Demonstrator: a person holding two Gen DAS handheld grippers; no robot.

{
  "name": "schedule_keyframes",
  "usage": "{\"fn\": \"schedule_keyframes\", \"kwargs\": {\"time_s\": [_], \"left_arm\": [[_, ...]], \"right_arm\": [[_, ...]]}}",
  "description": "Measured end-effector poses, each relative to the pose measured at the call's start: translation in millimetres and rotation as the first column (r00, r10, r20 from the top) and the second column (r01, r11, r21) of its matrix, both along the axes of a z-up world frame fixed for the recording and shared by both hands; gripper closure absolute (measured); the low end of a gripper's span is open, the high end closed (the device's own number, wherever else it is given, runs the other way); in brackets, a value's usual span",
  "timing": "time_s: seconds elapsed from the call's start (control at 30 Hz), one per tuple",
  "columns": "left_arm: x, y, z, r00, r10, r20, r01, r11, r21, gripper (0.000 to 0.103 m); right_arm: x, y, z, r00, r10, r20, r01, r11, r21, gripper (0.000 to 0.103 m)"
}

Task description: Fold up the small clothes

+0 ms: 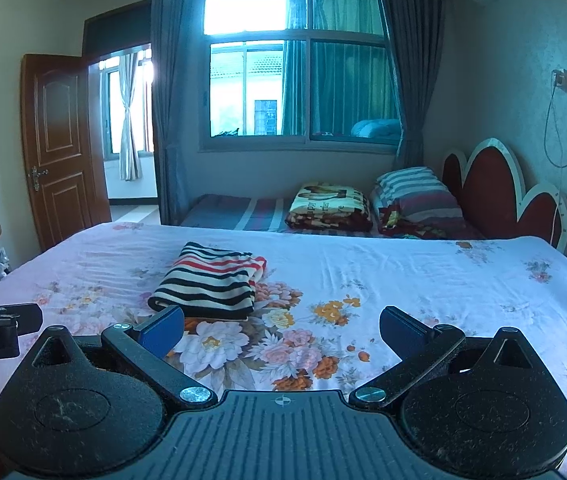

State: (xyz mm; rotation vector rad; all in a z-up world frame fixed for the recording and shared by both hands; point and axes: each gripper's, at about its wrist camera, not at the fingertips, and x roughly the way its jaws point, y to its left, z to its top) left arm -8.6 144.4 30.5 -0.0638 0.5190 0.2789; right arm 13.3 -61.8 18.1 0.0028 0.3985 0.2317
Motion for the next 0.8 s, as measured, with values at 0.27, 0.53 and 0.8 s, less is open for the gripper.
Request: {"fn": "schedule_keyframes", "kwargs": {"time_s": [0.27,0.53,0.8], "left_arm": [[1.0,1.2,-1.3,1.0,-0.002,-0.004,0.002,1.0,-0.003,0.001],[5.5,7.5,-6.3,1.0,-0.005,-0.012,0.004,1.0,-0.016,0.001],[17.5,17.9,-24.0,0.997,-0.068,0.039,0.068,0.998,0.005,0.003]], "right_arm": [[2.3,0.5,0.5,1.0,0.009,-0.006,-0.009,1.0,-0.006,0.0],[8.0,1.3,-2.0,1.0,0.016,-0.018,-0.016,1.0,-0.01,0.0],[25.1,5.1,-14.1,0.999,0.014,-0.052,-0.016,0.999,-0.028,0.0]]}}
